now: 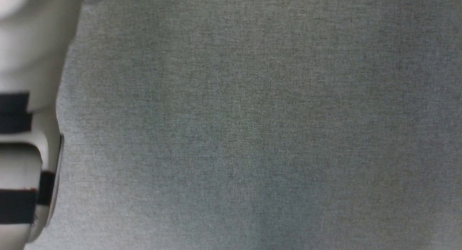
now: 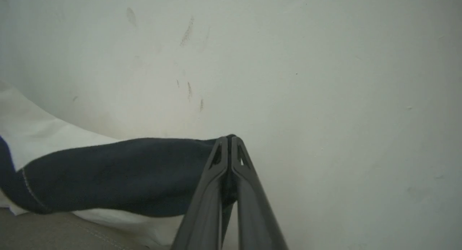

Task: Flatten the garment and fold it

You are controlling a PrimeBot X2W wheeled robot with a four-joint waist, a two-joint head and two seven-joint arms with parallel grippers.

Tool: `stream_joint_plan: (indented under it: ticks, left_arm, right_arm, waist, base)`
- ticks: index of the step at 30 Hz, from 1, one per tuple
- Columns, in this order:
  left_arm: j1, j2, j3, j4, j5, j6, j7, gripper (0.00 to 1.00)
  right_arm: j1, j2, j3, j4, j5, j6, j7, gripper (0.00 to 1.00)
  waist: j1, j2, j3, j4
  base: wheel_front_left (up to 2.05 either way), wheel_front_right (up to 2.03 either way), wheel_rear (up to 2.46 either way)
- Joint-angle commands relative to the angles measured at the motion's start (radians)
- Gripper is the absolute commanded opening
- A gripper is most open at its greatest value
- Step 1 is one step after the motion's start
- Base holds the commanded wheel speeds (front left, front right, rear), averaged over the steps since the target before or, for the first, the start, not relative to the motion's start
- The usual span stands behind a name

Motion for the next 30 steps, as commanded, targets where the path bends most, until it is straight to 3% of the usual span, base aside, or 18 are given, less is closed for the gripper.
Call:
stream_joint_plan:
  ticks: [1,6,15,21,30]
  left_arm:
    - [0.041,0.013,-0.002,-0.039,-0.015,-0.006,-0.002,0.0]
    - [0.222,0.047,-0.044,-0.185,-0.04,-0.015,0.047,0.0]
    - [0.641,0.143,-0.12,-0.466,-0.075,0.054,0.17,0.0]
    - [0.891,0.215,-0.17,-0.607,-0.097,0.108,0.249,0.0]
    - [1.165,0.247,-0.263,-0.702,-0.149,0.163,0.317,0.0]
  right_arm:
    - [0.039,-0.025,0.006,-0.039,0.03,-0.001,-0.012,0.0]
    - [0.227,-0.07,-0.021,-0.192,0.122,-0.001,-0.012,0.0]
    - [0.703,-0.065,-0.168,-0.451,0.151,-0.001,0.086,0.0]
    - [1.001,0.019,-0.253,-0.576,0.131,-0.001,0.128,0.0]
    - [1.33,0.156,-0.332,-0.668,0.1,-0.001,0.146,0.0]
  waist:
    - [-0.0004,0.0,-0.021,0.004]
    - [-0.0004,0.0,-0.101,-0.003]
    - [-0.0004,0.0,-0.268,-0.016]
    - [-0.0004,0.0,-0.363,-0.026]
    - [-0.0004,0.0,-0.476,-0.036]
  base:
    - [0.0,0.0,0.0]
    - [0.0,0.0,0.0]
    - [0.0,0.0,0.0]
    - [0.0,0.0,0.0]
    - [0.0,0.0,0.0]
